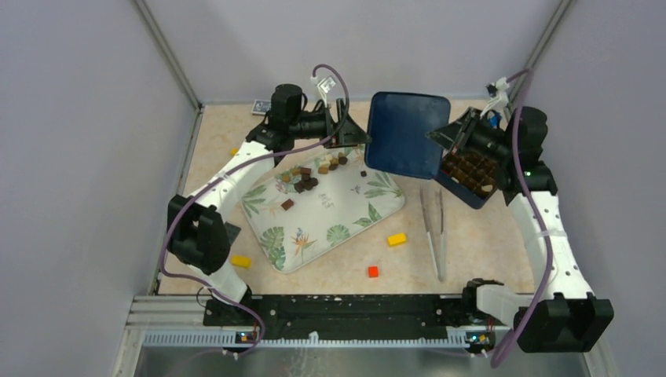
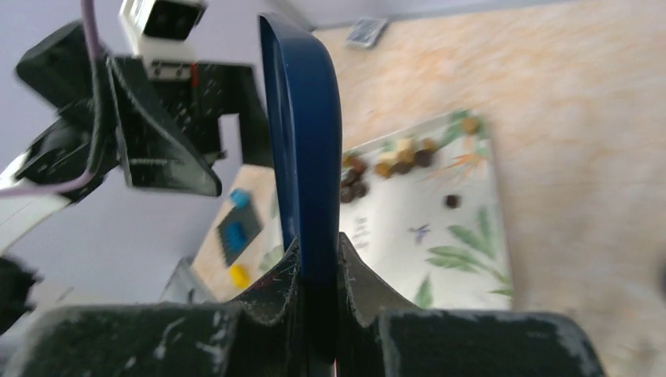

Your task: Pack the chocolate

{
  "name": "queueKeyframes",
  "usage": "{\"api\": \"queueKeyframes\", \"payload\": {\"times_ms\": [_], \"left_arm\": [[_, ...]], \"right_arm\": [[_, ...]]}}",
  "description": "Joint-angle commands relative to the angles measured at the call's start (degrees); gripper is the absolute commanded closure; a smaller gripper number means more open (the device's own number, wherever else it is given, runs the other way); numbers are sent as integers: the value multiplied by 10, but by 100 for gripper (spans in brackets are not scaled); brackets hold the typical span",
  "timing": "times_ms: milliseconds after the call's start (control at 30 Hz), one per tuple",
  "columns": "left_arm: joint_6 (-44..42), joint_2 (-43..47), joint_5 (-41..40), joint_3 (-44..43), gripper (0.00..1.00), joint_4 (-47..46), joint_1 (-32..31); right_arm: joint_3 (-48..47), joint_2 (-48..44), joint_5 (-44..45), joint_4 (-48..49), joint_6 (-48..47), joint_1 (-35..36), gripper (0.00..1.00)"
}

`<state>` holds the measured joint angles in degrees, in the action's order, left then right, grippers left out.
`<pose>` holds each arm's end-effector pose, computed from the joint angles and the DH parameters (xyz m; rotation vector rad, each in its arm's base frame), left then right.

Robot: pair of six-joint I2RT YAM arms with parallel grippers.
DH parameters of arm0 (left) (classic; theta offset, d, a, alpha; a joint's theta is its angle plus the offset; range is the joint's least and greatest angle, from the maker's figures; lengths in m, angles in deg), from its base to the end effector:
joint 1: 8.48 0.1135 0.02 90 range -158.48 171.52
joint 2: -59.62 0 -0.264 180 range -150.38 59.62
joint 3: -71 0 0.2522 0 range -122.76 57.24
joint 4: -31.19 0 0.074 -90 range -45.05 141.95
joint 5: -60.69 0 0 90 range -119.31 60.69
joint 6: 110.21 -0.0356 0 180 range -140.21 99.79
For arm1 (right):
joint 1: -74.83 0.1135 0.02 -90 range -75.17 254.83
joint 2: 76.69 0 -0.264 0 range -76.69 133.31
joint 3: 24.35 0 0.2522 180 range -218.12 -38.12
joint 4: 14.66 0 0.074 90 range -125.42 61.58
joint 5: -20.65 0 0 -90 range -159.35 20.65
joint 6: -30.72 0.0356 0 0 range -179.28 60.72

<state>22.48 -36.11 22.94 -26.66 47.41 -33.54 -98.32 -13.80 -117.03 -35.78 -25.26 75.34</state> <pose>0.3425 -0.1912 0.3610 0.4282 2.0059 -1.6107 0.2434 0.0285 0.3799 -0.1143 1.8287 1.1526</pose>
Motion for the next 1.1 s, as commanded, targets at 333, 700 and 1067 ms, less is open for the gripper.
{"api": "queueKeyframes", "payload": {"times_ms": [333, 700, 1067], "left_arm": [[-164, 181, -201, 81, 1, 182, 67], [-224, 226, -181, 156, 1, 246, 68], [-236, 243, -175, 185, 1, 260, 72]], "right_arm": [[-359, 153, 737, -347, -354, -1, 100], [-140, 217, 944, 125, -835, 81, 100], [-99, 272, 884, 142, -955, 86, 100]]}}
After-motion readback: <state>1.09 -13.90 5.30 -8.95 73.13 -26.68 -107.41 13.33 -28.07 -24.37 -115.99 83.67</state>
